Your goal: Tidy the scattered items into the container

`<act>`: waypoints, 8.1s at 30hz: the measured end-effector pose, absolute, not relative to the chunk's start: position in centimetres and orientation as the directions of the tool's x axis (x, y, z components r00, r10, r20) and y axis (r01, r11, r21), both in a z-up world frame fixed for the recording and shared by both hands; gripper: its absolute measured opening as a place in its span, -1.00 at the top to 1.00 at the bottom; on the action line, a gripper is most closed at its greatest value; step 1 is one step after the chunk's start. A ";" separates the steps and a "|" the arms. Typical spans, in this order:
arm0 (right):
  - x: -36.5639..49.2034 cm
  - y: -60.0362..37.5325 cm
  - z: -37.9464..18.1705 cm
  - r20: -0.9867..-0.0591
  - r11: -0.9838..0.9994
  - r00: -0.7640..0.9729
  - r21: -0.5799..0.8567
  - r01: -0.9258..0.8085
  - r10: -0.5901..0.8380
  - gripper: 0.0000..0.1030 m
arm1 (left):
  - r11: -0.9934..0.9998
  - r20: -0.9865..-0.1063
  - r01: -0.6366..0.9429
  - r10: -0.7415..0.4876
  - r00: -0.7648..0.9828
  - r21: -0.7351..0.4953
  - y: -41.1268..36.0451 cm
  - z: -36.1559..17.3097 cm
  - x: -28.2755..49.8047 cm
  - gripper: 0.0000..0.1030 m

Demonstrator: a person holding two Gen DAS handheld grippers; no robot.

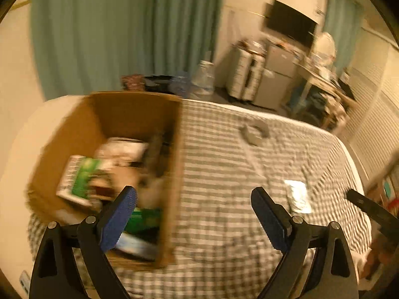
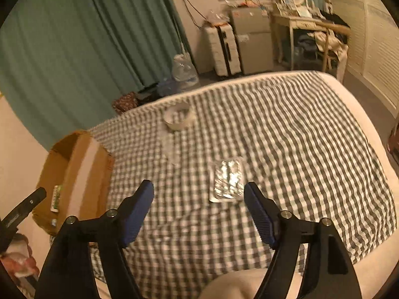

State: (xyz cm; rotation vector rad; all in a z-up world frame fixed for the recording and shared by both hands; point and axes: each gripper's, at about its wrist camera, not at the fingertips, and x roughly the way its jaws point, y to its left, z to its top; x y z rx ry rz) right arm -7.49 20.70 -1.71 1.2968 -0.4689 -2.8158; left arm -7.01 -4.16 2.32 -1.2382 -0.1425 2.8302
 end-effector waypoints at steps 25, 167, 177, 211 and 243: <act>-20.6 22.9 -16.3 -0.928 -0.960 -0.372 0.117 -0.254 -0.014 -0.33 | -1.000 -0.862 -0.009 0.027 -0.507 -0.026 8.9 -11.7 -26.1 -0.85; -4.8 6.6 8.3 -0.566 -0.962 -0.789 0.250 0.112 -0.239 -0.72 | -0.999 -0.666 0.040 -0.013 -0.746 -0.025 -13.9 1.6 -3.5 -0.90; -2.9 14.1 6.8 -0.436 -0.991 -0.894 0.126 0.048 -0.099 -0.99 | -0.997 -0.636 0.020 -0.066 -0.769 0.079 -3.4 2.3 -5.0 -1.00; -21.7 32.5 -12.0 -0.678 -0.931 -0.728 0.194 -0.310 0.101 -0.99 | -1.000 -0.737 0.004 0.017 -0.675 -0.026 13.8 -15.1 -32.6 -1.00; -8.2 22.1 1.0 -0.571 -0.963 -0.821 0.222 -0.155 0.001 -0.99 | -0.996 -0.642 -0.082 0.087 -0.761 -0.037 3.8 3.1 -14.9 -0.61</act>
